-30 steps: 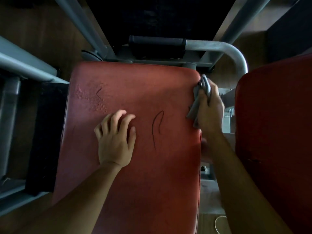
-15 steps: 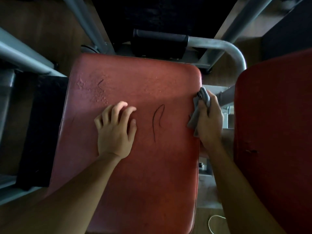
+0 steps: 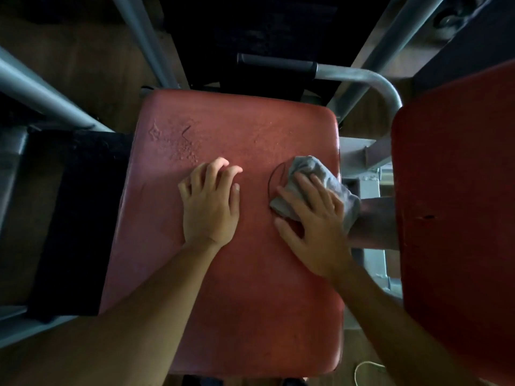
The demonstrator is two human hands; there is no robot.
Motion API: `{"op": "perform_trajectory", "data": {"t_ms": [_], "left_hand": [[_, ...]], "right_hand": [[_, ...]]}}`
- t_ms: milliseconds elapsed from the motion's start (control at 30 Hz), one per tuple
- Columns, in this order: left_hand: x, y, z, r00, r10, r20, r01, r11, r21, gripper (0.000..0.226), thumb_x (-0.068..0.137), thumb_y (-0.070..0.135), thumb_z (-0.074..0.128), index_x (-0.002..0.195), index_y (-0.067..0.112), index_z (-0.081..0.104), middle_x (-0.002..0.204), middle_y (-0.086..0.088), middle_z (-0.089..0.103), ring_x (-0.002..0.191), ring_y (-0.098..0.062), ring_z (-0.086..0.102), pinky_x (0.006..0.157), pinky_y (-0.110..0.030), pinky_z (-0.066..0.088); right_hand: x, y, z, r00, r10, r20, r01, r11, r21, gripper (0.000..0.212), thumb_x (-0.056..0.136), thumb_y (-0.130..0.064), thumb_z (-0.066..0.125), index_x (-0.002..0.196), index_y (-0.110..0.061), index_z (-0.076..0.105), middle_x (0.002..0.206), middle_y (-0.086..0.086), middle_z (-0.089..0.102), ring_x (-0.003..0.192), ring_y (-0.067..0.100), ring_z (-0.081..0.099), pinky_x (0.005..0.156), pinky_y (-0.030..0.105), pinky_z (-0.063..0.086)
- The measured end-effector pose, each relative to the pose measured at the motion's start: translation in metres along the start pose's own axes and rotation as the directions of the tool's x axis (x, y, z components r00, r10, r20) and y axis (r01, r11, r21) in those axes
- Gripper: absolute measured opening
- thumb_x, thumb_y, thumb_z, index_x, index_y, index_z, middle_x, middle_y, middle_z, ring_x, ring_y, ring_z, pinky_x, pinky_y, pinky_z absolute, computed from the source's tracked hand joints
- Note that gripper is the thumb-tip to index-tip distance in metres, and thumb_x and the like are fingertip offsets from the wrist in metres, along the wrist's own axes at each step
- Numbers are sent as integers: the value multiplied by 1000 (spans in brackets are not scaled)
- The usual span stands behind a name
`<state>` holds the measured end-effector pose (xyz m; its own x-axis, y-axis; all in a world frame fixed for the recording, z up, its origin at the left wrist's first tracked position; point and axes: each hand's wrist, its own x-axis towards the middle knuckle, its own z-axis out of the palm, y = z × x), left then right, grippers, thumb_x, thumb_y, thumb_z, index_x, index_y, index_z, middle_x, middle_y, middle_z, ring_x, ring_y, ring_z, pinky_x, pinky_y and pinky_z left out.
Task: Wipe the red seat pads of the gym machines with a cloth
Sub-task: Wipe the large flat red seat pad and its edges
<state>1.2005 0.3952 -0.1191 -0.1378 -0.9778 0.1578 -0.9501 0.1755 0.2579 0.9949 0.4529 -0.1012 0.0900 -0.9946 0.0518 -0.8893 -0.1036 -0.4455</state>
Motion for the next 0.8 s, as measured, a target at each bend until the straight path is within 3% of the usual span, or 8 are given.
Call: {"op": "perform_trajectory", "data": {"t_ms": [200,367,433,500,600,667,700,800], "left_hand": [[-1,-3,0,999,-4,-38,0,995,-104,25,96,28,52,119,29,62,133,8,54,125,-22,47,102,-43,34],[-15,-22,-21,988,119,-101,-143,948,-285,20,94,21,56,111,20,66,121,6,64,118,-21,53,102,-36,33],[-26,-41,-30,982,158,-105,-177,962,-207,18,94,22,57,110,21,66,118,7,64,115,-22,53,96,-35,32],[-36,-57,-33,984,156,-90,-171,966,-195,19,94,22,57,110,20,67,120,6,63,115,-24,53,94,-37,33],[-40,-62,-29,985,165,-52,-172,968,-185,19,94,21,56,109,19,68,124,5,61,118,-23,51,96,-40,34],[-36,-59,-25,988,148,-39,-153,973,-172,18,95,20,56,109,20,68,122,5,60,117,-23,51,96,-41,34],[-35,-58,-25,990,140,-36,-144,975,-167,17,96,19,56,109,20,68,121,5,60,117,-23,50,96,-41,34],[-34,-58,-24,991,128,-32,-132,977,-170,18,97,17,54,108,20,68,121,4,60,117,-24,50,98,-41,32]], "right_hand": [[18,16,-12,995,84,47,-76,986,-151,70,92,-57,47,155,-31,32,169,2,6,154,26,12,119,51,14],[14,-13,1,978,210,-14,-211,974,-85,76,90,-61,35,158,-26,28,166,1,22,153,26,17,123,50,9],[3,-35,13,996,91,-8,-91,983,-158,70,94,-56,38,156,-25,32,163,1,30,151,26,24,124,48,5],[-11,-43,29,980,-181,79,194,960,-200,66,98,-52,42,156,-23,34,162,2,32,150,26,27,122,53,19],[4,-16,27,823,-521,224,560,810,-174,62,101,-52,44,154,-23,39,161,3,35,149,27,32,120,47,26],[41,13,17,731,-613,300,675,714,-186,59,99,-52,45,151,-25,42,159,3,39,145,29,37,116,49,27],[61,26,13,734,-604,310,673,710,-209,59,97,-51,47,150,-26,44,158,3,41,143,32,39,114,52,27],[110,43,1,918,-365,153,395,869,-299,59,94,-50,47,149,-27,47,155,5,45,141,35,42,112,57,28]]}}
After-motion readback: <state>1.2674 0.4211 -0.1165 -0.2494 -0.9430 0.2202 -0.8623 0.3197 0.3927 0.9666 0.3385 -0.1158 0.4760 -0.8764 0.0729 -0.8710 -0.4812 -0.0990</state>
